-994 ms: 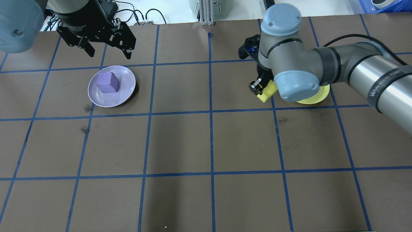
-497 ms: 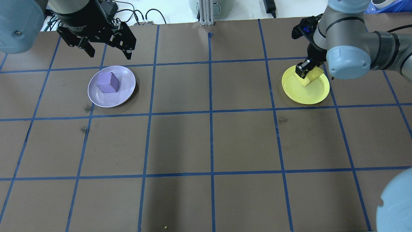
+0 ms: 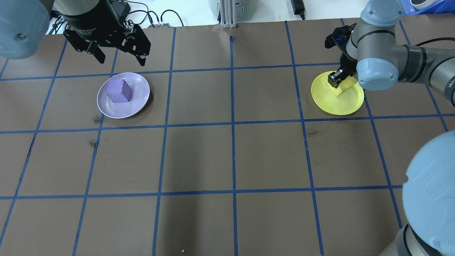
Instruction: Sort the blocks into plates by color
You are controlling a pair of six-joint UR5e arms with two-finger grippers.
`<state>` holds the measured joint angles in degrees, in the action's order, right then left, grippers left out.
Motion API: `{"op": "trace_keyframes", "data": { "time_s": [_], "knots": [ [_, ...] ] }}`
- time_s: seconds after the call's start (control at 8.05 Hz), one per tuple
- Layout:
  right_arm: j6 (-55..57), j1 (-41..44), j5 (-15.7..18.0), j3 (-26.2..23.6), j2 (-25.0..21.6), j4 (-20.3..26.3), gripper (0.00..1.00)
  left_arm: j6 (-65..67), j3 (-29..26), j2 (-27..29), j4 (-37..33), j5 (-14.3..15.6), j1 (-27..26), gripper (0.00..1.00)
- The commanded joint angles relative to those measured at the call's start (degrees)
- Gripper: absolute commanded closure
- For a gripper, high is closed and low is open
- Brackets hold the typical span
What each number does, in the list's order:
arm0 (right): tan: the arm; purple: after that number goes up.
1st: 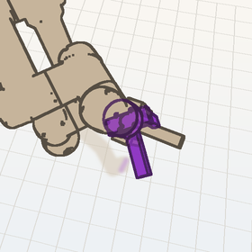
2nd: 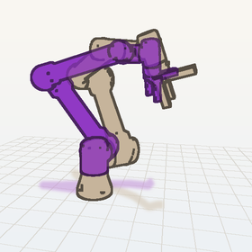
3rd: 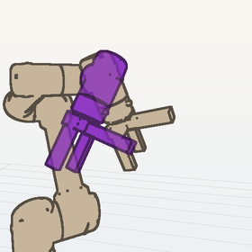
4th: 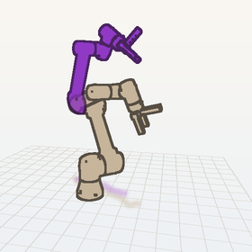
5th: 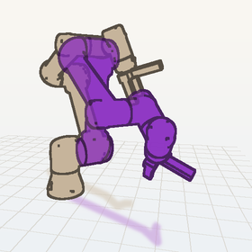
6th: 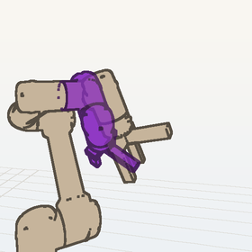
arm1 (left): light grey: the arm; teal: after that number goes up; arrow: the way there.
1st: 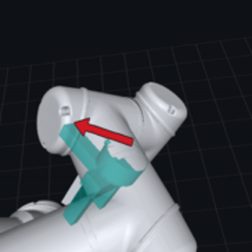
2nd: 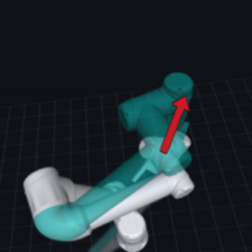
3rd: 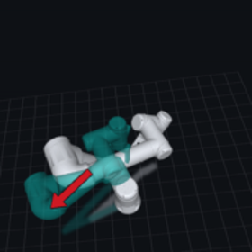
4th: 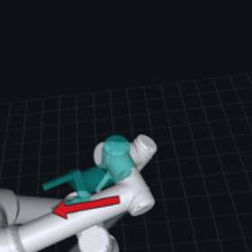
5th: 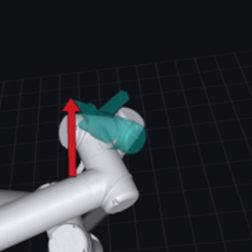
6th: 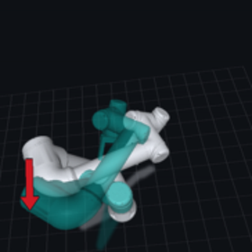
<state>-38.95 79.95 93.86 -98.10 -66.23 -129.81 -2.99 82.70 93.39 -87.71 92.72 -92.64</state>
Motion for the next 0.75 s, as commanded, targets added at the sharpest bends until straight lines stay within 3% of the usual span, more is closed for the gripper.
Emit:
{"op": "trace_keyframes", "data": {
  "time_s": [0.0, 0.12, 0.5, 0.62],
  "knots": [
    [0.27, -0.06, 0.1, 0.1, 1.37, -0.97, 0.31, 0.0, 0.0, 0.13, 0.0, 0.0, 0.0, 0.0],
    [0.45, -0.06, -0.43, 0.19, 1.11, -0.79, 0.0, 0.0, 0.0, 0.04, 0.0, -0.09, 0.0, 0.0],
    [0.62, -0.06, -0.69, 0.54, -3.09, -0.27, 0.0, 0.09, 0.0, 0.13, 0.0, 0.0, 0.0, 0.0],
    [1.06, 0.11, -2.26, 0.45, -5.98, 1.39, 0.0, 0.09, 0.0, 0.04, 0.0, -0.09, -0.09, 0.0]
  ]
}}
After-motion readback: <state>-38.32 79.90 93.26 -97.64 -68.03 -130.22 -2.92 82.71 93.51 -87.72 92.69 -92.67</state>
